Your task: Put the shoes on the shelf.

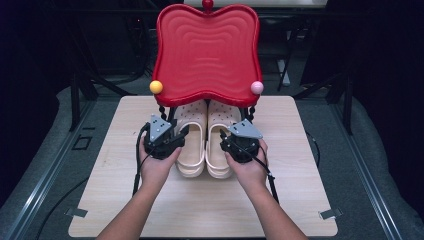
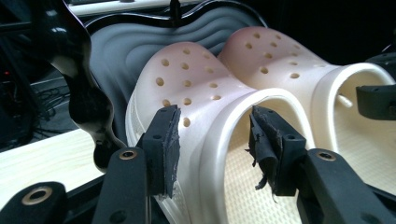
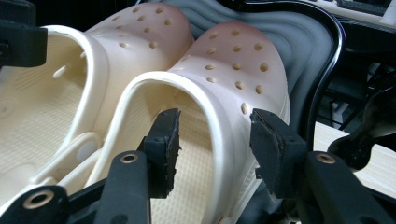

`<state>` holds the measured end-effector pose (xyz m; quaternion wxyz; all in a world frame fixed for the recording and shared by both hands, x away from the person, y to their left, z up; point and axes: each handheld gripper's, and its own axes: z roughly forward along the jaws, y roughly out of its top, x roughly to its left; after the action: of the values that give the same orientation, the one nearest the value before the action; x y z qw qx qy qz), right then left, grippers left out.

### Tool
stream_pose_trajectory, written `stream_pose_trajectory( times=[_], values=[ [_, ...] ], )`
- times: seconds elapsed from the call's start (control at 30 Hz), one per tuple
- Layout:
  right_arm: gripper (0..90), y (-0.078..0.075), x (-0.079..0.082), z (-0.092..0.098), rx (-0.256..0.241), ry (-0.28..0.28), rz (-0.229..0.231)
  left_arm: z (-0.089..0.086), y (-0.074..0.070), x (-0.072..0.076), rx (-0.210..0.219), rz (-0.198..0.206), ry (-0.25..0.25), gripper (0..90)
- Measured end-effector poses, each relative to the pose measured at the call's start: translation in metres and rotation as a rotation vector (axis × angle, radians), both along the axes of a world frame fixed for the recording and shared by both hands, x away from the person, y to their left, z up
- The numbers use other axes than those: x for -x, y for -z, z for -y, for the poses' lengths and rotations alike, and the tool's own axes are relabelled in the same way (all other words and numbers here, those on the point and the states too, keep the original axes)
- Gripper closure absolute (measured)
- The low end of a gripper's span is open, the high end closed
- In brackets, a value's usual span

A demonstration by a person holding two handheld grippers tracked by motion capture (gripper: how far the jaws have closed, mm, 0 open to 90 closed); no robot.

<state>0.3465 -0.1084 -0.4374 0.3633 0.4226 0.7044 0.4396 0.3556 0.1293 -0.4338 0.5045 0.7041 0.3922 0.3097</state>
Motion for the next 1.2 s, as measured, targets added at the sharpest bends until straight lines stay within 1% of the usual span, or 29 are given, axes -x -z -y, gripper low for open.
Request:
stream_pose_trajectory(
  times=[0.03, 0.13, 0.17, 0.2, 0.27, 0.47, 0.53, 0.6, 0.77, 0.8, 0.83, 0.87, 0.93, 1.0, 1.07, 1.1, 1.13, 1.17, 1.2],
  values=[
    [52.6, -0.001, 0.002, 0.000, 0.007, -0.003, -0.008, 0.000, -0.001, 0.001, 0.004, -0.001, 0.002, 53.0],
    [52.6, -0.002, 0.004, 0.000, 0.014, -0.003, -0.007, -0.002, -0.003, 0.003, 0.004, -0.005, 0.006, 53.3],
    [52.6, -0.003, 0.006, 0.000, 0.023, -0.003, -0.004, -0.004, -0.004, 0.005, 0.005, -0.010, 0.009, 53.5],
    [52.6, -0.004, 0.008, 0.000, 0.028, -0.005, -0.015, -0.004, -0.005, 0.006, 0.009, -0.011, 0.009, 53.5],
    [52.6, -0.005, 0.009, 0.001, 0.030, -0.003, -0.001, -0.006, -0.006, 0.007, 0.012, -0.015, 0.012, 54.4],
    [52.7, -0.008, 0.013, 0.003, 0.029, -0.008, -0.006, -0.010, -0.009, 0.009, 0.011, -0.032, 0.013, 55.9],
    [52.6, -0.009, 0.016, 0.004, 0.030, -0.015, -0.013, -0.012, -0.010, 0.012, 0.016, -0.042, 0.017, 56.0],
    [52.7, -0.009, 0.017, 0.004, 0.030, -0.017, -0.011, -0.012, -0.010, 0.013, 0.012, -0.044, 0.021, 56.0],
    [52.6, -0.013, 0.027, 0.006, 0.035, -0.045, -0.022, -0.016, -0.012, 0.024, 0.007, -0.049, 0.048, 55.7],
    [52.6, -0.013, 0.027, 0.006, 0.035, -0.045, -0.022, -0.016, -0.012, 0.024, 0.007, -0.049, 0.048, 55.7],
    [52.5, -0.015, 0.032, 0.007, 0.036, -0.055, -0.025, -0.019, -0.013, 0.029, 0.004, -0.042, 0.058, 55.5],
    [52.5, -0.015, 0.032, 0.007, 0.036, -0.055, -0.025, -0.019, -0.013, 0.029, 0.004, -0.042, 0.058, 55.4],
    [52.1, -0.017, 0.040, 0.010, 0.023, -0.066, -0.014, -0.021, -0.014, 0.035, 0.000, -0.033, 0.069, 54.6],
    [52.3, -0.017, 0.045, 0.013, 0.010, -0.079, -0.008, -0.026, -0.015, 0.042, -0.005, -0.034, 0.082, 53.8],
    [52.9, -0.018, 0.048, 0.015, 0.010, -0.086, -0.016, -0.027, -0.015, 0.045, -0.004, -0.037, 0.085, 53.1],
    [54.1, -0.016, 0.052, 0.018, -0.003, -0.092, -0.024, -0.029, -0.015, 0.047, -0.005, -0.040, 0.092, 52.8],
    [54.5, -0.016, 0.054, 0.020, -0.003, -0.098, -0.032, -0.030, -0.014, 0.050, -0.007, -0.041, 0.092, 52.6],
    [55.1, -0.015, 0.056, 0.022, -0.006, -0.102, -0.034, -0.033, -0.012, 0.055, -0.006, -0.041, 0.093, 52.4],
    [55.1, -0.015, 0.056, 0.022, -0.006, -0.102, -0.034, -0.033, -0.012, 0.055, -0.006, -0.041, 0.093, 52.3]
  ],
)
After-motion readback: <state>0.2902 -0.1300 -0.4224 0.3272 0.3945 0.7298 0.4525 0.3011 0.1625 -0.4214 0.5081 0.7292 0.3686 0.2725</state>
